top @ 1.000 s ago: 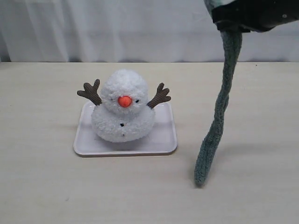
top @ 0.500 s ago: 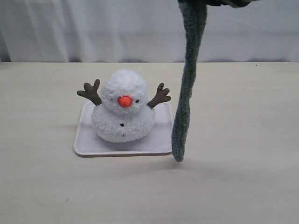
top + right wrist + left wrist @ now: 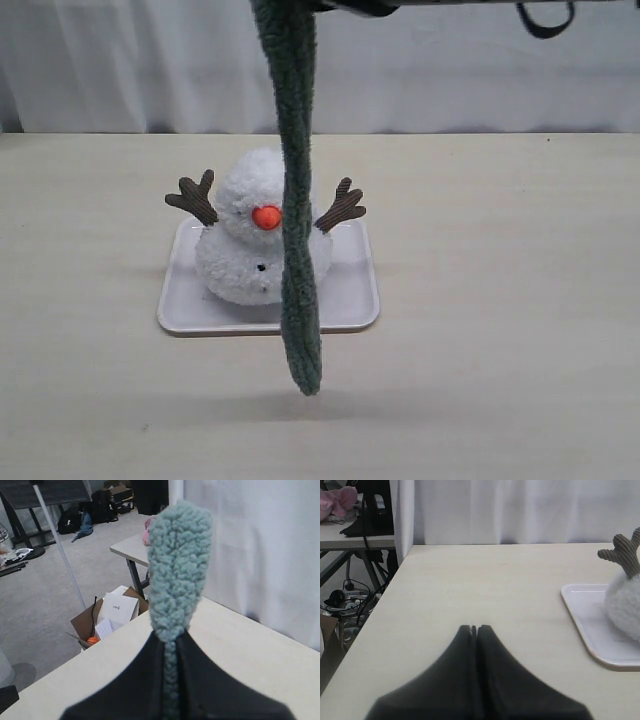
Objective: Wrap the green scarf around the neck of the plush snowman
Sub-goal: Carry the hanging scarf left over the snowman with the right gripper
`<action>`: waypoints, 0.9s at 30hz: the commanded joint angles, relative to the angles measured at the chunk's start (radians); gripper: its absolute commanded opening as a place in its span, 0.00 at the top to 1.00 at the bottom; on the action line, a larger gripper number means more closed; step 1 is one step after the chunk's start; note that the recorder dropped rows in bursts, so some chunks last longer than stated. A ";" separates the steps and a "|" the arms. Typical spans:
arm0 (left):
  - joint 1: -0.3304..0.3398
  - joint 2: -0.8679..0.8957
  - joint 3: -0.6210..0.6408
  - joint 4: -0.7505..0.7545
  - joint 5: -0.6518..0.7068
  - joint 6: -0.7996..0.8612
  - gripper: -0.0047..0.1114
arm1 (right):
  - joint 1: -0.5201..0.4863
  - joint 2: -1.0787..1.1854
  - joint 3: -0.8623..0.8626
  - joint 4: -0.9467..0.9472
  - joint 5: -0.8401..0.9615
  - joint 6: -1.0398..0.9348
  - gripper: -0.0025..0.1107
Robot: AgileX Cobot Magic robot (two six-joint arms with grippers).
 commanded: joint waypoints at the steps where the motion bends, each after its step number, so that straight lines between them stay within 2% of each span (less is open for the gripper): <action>1: 0.000 -0.003 0.003 -0.003 -0.012 0.000 0.96 | 0.061 0.056 0.005 0.005 -0.122 -0.018 0.94; 12: 0.000 -0.003 0.003 -0.003 -0.012 0.000 0.96 | 0.170 0.178 -0.014 0.005 -0.460 -0.018 0.94; 27: 0.000 -0.003 0.003 -0.003 -0.012 0.000 0.96 | 0.172 0.375 -0.037 0.003 -0.777 -0.041 0.94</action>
